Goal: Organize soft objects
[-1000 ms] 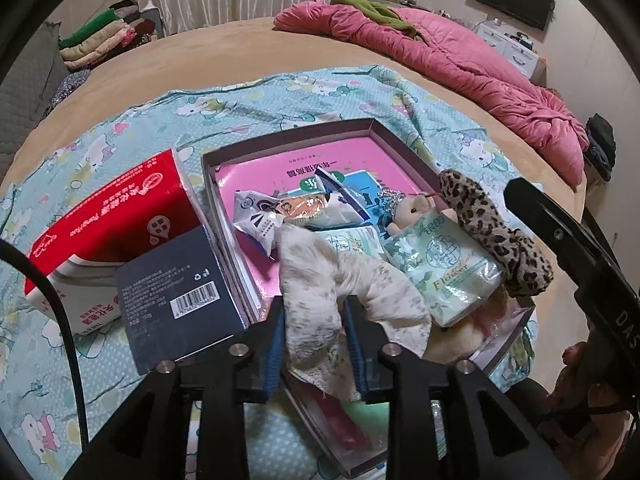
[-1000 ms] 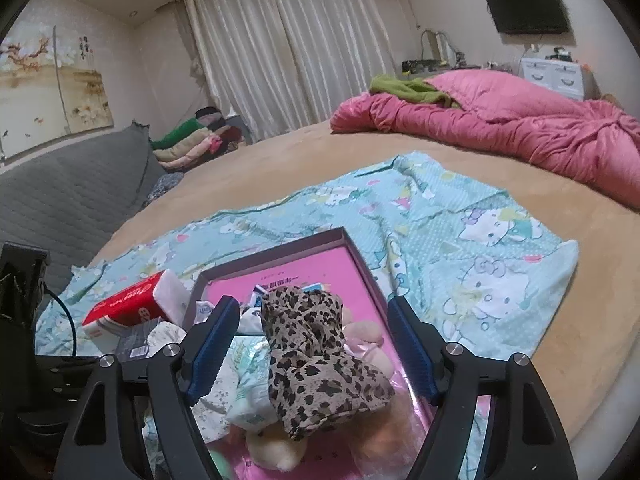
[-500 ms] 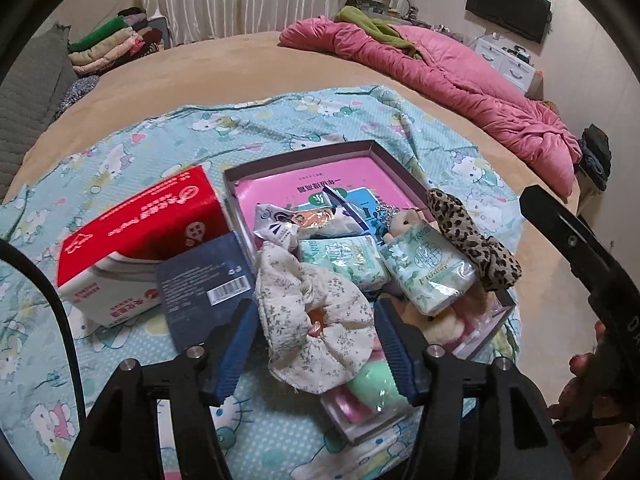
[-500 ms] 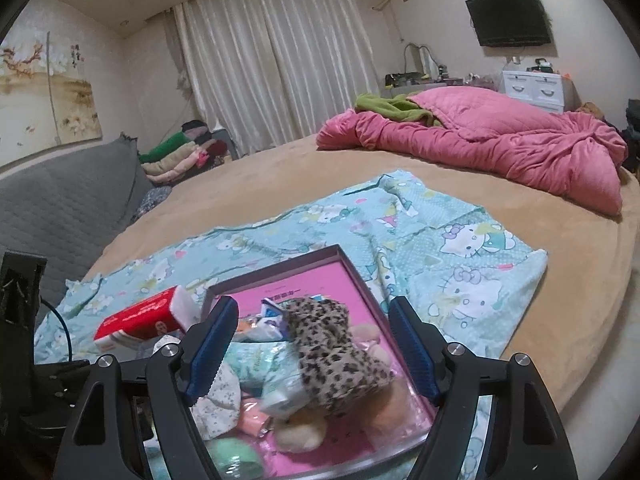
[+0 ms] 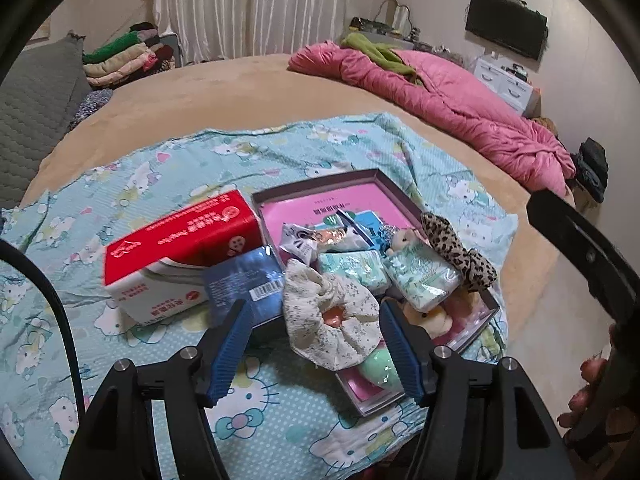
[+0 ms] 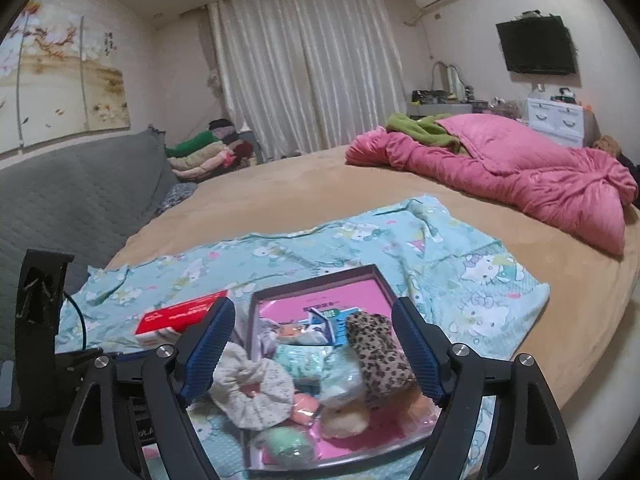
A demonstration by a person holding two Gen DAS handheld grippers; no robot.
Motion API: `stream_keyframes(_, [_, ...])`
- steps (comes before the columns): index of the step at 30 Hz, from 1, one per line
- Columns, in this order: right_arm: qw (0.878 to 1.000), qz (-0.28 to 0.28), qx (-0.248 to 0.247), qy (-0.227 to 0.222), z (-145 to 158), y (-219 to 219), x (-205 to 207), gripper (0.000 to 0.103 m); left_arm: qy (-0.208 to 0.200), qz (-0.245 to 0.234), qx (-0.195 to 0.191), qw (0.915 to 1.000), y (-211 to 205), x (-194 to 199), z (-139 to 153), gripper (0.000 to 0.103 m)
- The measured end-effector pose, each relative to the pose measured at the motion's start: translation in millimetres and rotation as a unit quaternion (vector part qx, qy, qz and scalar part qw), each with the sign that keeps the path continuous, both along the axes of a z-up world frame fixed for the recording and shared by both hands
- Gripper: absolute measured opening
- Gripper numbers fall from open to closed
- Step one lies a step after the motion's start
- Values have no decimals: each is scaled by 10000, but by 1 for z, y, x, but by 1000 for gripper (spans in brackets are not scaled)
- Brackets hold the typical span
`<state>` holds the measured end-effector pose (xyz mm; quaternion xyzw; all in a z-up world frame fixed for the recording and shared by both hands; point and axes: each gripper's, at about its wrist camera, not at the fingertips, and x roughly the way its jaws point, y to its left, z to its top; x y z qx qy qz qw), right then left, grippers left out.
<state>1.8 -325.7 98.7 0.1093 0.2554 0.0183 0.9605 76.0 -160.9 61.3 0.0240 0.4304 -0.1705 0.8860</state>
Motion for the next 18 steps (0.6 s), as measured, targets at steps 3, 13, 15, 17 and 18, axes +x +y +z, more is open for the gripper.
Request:
stream_keyframes(3, [10000,51,-32,-33,10,7,-4,82,-99,61,-14,9999,7,-5,9,68])
stream_keyframes(13, [9996,244,-53,-103,39,22,-15,83,-272,225,-36,9994,31,-21,30,83])
stream_keyframes(15, [9996,273,-57,-53,40,24,-17,83,-281,273,-40,9992,37,-26,33,83])
stream_keyframes(17, [9995,304,-51,13,39,27,-20,83,-271,324,-8,9991,41,-31,34,83])
stream_keyframes(18, [9995,320,-46,48,38,29,-23,83,-270,361,27,9990,43,-34,34,84])
